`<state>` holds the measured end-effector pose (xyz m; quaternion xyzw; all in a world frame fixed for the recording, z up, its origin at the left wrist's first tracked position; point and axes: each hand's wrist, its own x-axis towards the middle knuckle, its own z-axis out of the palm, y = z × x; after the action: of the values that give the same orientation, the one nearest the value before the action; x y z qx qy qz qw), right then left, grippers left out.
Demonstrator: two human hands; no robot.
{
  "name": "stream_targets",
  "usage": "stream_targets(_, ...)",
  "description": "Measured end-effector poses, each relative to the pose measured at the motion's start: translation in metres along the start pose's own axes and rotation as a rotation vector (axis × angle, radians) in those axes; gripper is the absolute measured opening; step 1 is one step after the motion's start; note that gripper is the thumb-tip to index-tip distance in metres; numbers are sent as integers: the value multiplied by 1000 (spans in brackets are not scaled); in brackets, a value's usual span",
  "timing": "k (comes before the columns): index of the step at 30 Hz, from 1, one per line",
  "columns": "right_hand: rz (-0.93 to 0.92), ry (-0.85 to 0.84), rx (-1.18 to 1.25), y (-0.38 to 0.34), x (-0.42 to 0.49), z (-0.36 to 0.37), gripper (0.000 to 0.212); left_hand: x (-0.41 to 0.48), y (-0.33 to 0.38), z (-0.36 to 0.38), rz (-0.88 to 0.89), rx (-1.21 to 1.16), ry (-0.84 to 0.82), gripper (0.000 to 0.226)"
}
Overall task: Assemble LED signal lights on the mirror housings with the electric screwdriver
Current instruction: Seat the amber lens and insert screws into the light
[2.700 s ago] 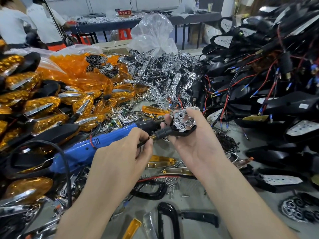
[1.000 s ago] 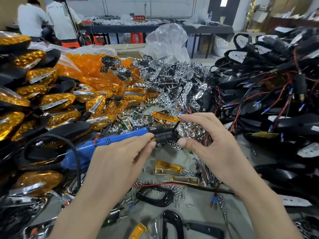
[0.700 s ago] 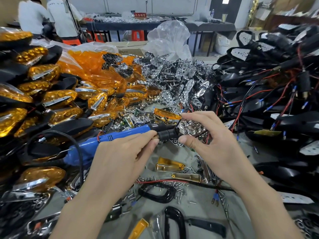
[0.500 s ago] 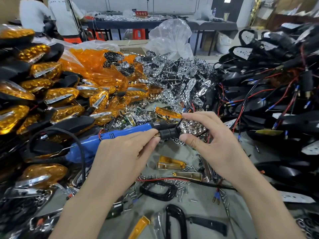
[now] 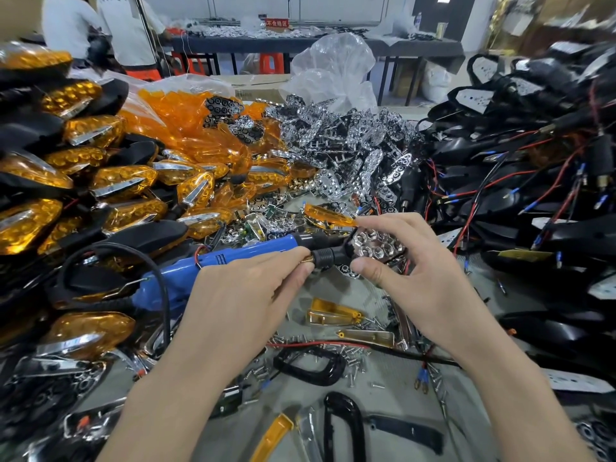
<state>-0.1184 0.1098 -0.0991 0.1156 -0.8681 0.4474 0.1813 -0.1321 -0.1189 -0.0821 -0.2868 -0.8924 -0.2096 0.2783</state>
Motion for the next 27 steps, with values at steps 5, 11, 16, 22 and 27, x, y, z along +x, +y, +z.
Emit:
stream_targets(5,-2,14,-8,1,0,0,40,0,0,0,-2,-6,8,26)
stream_targets(11,-13,41,-7,0,0,3,39,0,0,-1,-5,2,2,28)
stream_targets(16,-18,42,27,2,1,3,40,1,1,-1,-8,5,-10,29)
stream_targets(22,-21,24,45,9,1,2,47,1,2,-2,-19,4,-11,27)
stream_targets(27,-23,23,26,12,1,3,45,0,2,-2,-19,12,-8,27)
